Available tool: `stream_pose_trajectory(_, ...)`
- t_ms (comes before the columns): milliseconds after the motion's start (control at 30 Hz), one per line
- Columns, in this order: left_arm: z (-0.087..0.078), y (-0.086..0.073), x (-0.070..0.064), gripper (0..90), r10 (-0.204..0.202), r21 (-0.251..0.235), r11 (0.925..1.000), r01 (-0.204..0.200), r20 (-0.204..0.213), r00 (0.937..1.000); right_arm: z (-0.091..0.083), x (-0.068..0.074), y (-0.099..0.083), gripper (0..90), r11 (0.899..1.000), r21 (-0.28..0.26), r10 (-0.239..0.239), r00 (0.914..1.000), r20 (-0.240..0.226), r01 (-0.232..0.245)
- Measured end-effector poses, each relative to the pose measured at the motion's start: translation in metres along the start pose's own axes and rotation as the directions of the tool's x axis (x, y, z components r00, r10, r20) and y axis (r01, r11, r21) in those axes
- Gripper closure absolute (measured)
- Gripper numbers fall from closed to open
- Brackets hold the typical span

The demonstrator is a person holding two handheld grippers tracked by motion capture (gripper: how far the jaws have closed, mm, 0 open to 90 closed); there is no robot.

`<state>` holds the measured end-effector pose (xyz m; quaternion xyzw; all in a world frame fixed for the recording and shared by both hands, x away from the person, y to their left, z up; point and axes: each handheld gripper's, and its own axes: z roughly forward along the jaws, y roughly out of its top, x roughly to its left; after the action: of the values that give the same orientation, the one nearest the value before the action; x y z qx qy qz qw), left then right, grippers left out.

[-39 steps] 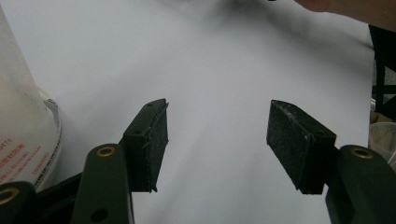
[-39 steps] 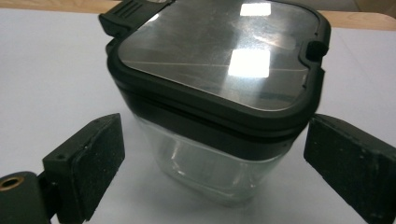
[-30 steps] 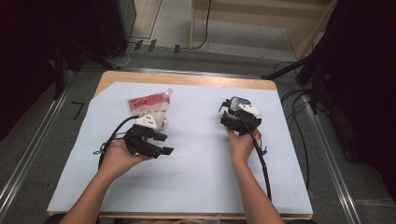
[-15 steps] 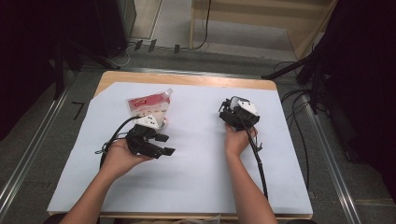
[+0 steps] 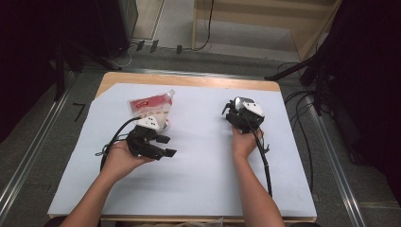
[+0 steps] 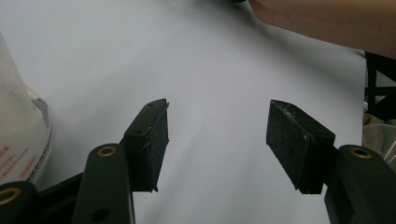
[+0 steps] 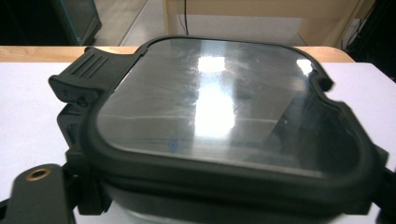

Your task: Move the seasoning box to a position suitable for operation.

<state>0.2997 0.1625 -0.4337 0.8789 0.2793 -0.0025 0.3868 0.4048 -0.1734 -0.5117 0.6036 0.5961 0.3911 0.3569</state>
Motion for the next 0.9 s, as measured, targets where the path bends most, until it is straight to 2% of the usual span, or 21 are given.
stream_pose_trajectory(133, 0.0, 0.0, 0.001, 40.1, 0.0, 0.001, 1.0, 0.0, 0.0, 1.0, -0.001, -0.002, 0.0, 14.8, 1.0, 0.009, 0.006, 0.9999, -0.013, -0.006)
stream_pose_trajectory(200, 0.0, -0.001, 0.001, 40.1, -0.007, -0.009, 0.9999, 0.007, -0.002, 1.0, -0.002, -0.004, -0.001, 15.0, 1.0, 0.0, -0.007, 0.9996, -0.028, 0.007)
stream_pose_trajectory(300, 0.0, -0.001, 0.001, 40.1, -0.011, -0.012, 0.9999, 0.011, 0.005, 0.9999, -0.004, -0.004, -0.001, 15.1, 1.0, 0.005, 0.006, 0.9991, -0.043, -0.006)
stream_pose_trajectory(467, 0.0, -0.001, 0.002, 40.1, -0.009, -0.01, 0.9999, 0.009, 0.004, 0.9999, -0.01, -0.003, -0.001, 15.2, 1.0, -0.011, -0.022, 0.9978, -0.063, 0.021)
stream_pose_trajectory(633, 0.001, -0.001, 0.002, 40.0, -0.008, -0.007, 0.9999, 0.008, 0.004, 1.0, -0.017, -0.004, 0.003, 15.2, 1.0, -0.017, -0.022, 0.996, -0.086, 0.021)
stream_pose_trajectory(767, 0.0, -0.001, 0.002, 40.0, -0.007, -0.008, 0.9999, 0.007, 0.002, 1.0, -0.03, -0.005, 0.01, 15.2, 0.998, -0.03, -0.051, 0.988, -0.146, 0.047)
stream_pose_trajectory(800, 0.0, -0.001, 0.002, 40.0, -0.007, -0.008, 0.9999, 0.007, 0.002, 1.0, -0.03, -0.005, 0.01, 15.2, 0.998, -0.03, -0.051, 0.988, -0.146, 0.047)
stream_pose_trajectory(833, 0.0, -0.001, 0.002, 40.0, -0.008, 0.0, 1.0, 0.008, -0.002, 1.0, -0.036, -0.006, 0.013, 15.2, 0.997, -0.04, -0.072, 0.9826, -0.172, 0.066)
stream_pose_trajectory(900, 0.001, -0.001, 0.001, 40.1, -0.008, -0.006, 0.9999, 0.008, 0.003, 1.0, -0.042, -0.004, 0.015, 15.2, 0.996, -0.034, -0.089, 0.9781, -0.188, 0.084)
